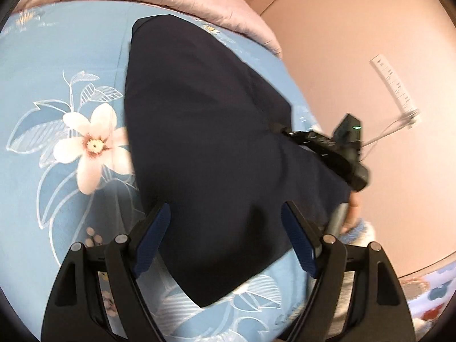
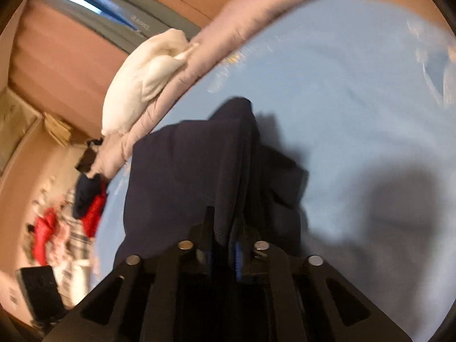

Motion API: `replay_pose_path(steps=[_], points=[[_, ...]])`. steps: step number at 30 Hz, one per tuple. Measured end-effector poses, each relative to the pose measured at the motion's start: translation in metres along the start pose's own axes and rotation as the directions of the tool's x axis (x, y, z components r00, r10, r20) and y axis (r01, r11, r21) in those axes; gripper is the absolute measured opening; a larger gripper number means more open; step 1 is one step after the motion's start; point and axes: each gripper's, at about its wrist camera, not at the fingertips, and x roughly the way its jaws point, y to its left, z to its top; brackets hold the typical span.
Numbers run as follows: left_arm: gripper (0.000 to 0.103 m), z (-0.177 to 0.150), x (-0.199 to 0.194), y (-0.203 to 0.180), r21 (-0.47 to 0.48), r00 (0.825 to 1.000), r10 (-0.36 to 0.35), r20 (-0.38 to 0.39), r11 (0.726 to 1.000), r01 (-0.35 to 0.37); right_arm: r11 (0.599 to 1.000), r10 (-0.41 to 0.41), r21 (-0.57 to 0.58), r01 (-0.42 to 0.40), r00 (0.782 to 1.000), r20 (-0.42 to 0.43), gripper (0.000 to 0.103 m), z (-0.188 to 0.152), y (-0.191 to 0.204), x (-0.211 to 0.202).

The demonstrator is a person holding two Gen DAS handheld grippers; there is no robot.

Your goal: Fold large clothes

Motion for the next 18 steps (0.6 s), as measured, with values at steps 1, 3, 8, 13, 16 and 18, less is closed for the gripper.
replay_pose_path(steps=[1, 3, 8, 13, 16, 18], points=[[0.079, -0.001, 0.003, -0.003, 0.022, 0.999, 0.034, -0.003, 0.999, -0.034, 0.999, 0.025, 0.026, -0.025, 1.000, 0.003, 0.011, -0.001, -0.001, 0.000], [0.078, 0.002, 0.002, 0.000, 0.050, 0.997, 0.071, -0.005, 0.996, -0.071, 0.999, 0.026, 0.035, -0.027, 1.000, 0.014, 0.018, 0.001, 0.001, -0.010], [0.078, -0.005, 0.003, 0.008, 0.103, 0.991, 0.137, 0.001, 0.985, -0.136, 0.974, -0.131, -0.154, 0.164, 0.970, 0.204, 0.022, -0.007, 0.057, -0.067], [0.078, -0.009, 0.005, 0.004, 0.134, 0.984, 0.180, 0.015, 0.974, -0.180, 0.917, -0.080, -0.363, 0.168, 0.966, 0.245, 0.022, -0.039, 0.108, -0.102], [0.078, -0.019, 0.003, -0.006, 0.157, 0.976, 0.214, 0.027, 0.964, -0.216, 0.885, -0.053, -0.444, 0.140, 0.978, 0.204, 0.022, -0.057, 0.125, -0.097], [0.079, -0.017, 0.009, -0.010, 0.178, 0.971, 0.236, 0.035, 0.955, -0.238, 0.862, -0.091, -0.478, 0.167, 0.980, 0.177, 0.022, -0.065, 0.124, -0.085]])
